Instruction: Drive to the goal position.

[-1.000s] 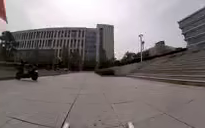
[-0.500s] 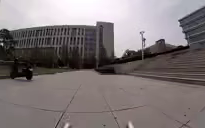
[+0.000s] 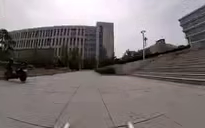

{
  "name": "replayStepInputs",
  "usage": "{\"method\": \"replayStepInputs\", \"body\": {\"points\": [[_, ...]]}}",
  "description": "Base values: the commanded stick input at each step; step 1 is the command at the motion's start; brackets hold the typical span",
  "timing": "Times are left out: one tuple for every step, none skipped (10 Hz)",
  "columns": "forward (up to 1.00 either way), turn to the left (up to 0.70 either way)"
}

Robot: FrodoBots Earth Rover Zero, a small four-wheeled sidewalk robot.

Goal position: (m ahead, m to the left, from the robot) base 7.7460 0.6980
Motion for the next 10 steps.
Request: {"method": "replayStepInputs", "body": {"points": [[0.85, 0.00], [0.85, 0.00], [0.85, 0.00], [0.85, 0.00], [0.85, 0.00], [0.85, 0.00], [0.85, 0.00], [0.85, 0.00], [0.85, 0.00], [0.85, 0.00]]}}
